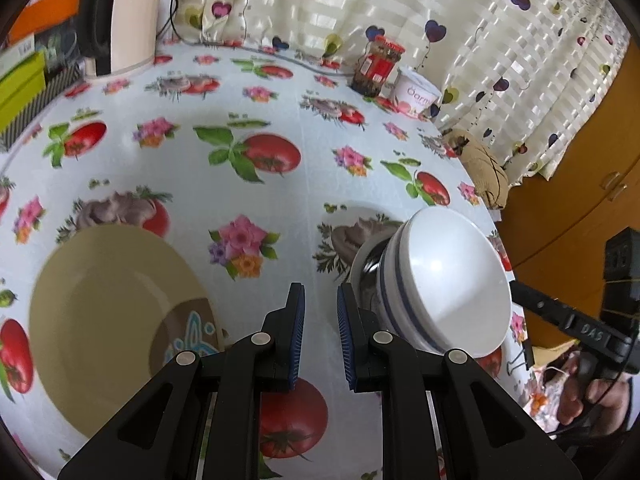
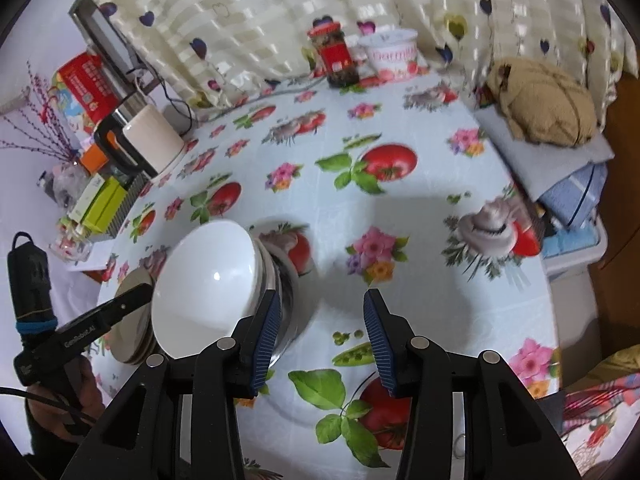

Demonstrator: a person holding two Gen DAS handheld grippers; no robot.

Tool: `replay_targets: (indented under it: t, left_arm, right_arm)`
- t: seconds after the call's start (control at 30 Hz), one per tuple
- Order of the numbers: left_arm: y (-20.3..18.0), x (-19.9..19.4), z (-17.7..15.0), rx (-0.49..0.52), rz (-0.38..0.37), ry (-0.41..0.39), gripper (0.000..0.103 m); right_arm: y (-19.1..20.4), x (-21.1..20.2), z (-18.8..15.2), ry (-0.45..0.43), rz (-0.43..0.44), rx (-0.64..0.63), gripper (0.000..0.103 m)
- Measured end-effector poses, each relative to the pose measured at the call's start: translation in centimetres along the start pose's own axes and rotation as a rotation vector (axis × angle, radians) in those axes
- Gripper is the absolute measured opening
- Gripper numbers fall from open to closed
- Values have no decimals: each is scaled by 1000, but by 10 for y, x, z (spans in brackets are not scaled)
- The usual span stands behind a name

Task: Organize plates and bowls
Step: 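Close the left gripper on the rim of the nested bowl stack, then lift the nested bowls with the left gripper and carry them over the beige plates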

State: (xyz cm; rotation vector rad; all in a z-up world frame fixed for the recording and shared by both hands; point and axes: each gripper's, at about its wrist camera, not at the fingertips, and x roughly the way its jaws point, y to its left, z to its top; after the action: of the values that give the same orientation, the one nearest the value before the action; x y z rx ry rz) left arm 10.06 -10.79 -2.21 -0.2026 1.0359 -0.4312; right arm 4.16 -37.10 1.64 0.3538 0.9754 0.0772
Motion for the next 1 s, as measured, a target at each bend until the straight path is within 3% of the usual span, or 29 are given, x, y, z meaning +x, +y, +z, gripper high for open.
replay_targets:
  t: [0.17, 0.37, 0.73, 1.0]
  left_arm:
    - [3, 10, -2, -27, -46, 41, 17]
    - [2, 21, -2, -41, -84, 81, 17]
    - [-2, 36, 1, -39, -127, 132, 17]
    - [1, 40, 3, -51, -148, 129, 15]
  right_arm:
    - [-6, 22, -7, 60, 50, 30, 29]
    - [-4, 33, -8, 81, 107, 39, 26]
    - [-2, 48, -6, 116, 136, 43, 19]
    - [-3, 54, -5, 128, 176, 54, 14]
